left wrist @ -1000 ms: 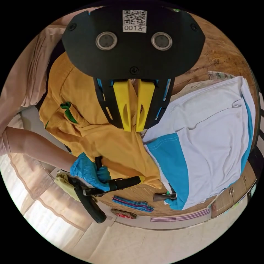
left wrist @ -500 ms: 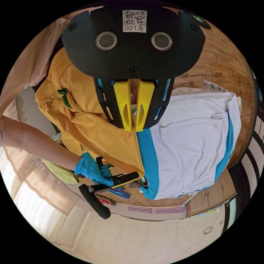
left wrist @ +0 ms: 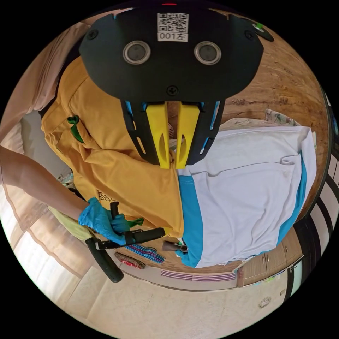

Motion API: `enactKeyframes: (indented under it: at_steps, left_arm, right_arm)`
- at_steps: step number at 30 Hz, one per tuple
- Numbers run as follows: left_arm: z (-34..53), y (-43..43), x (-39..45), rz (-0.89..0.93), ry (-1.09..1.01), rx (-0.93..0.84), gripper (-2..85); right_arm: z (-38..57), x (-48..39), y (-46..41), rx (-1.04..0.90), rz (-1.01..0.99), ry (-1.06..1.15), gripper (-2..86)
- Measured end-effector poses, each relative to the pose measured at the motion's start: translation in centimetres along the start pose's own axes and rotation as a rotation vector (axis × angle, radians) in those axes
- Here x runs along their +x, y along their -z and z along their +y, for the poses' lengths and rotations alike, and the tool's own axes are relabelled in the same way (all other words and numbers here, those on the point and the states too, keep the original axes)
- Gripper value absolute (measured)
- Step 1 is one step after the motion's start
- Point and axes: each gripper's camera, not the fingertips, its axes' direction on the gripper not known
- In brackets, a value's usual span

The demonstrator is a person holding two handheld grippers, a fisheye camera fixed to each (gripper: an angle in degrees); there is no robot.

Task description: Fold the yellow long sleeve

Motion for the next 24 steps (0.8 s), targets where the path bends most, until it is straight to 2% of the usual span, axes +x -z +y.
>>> enactKeyframes:
  at_steps: [7, 14, 18, 24]
  left_arm:
    - [0.1, 1.4, 0.7, -0.032, 0.023, 0.072, -1.0]
    - [-0.4, 0.1, -0.1, -0.034, 0.084, 0.003, -1.0]
    - [-0.2, 0.1, 0.4, -0.054, 0.089, -0.011, -1.0]
    - [-0.1, 1.0, 1.3, -0.075, 0.110, -0.027, -1.2]
  right_arm:
    - [0.3, -2.9, 0.8, 0.113, 0.103, -0.014, 1.7]
    - [0.2, -4.2, 0.1, -0.007, 0.118, 0.064, 5.8]
    - [3.3, -5.5, 5.5, 0.153, 0.149, 0.111, 8.2]
    - [10.6, -7.3, 11.4, 0.090, 0.289, 0.169, 9.0]
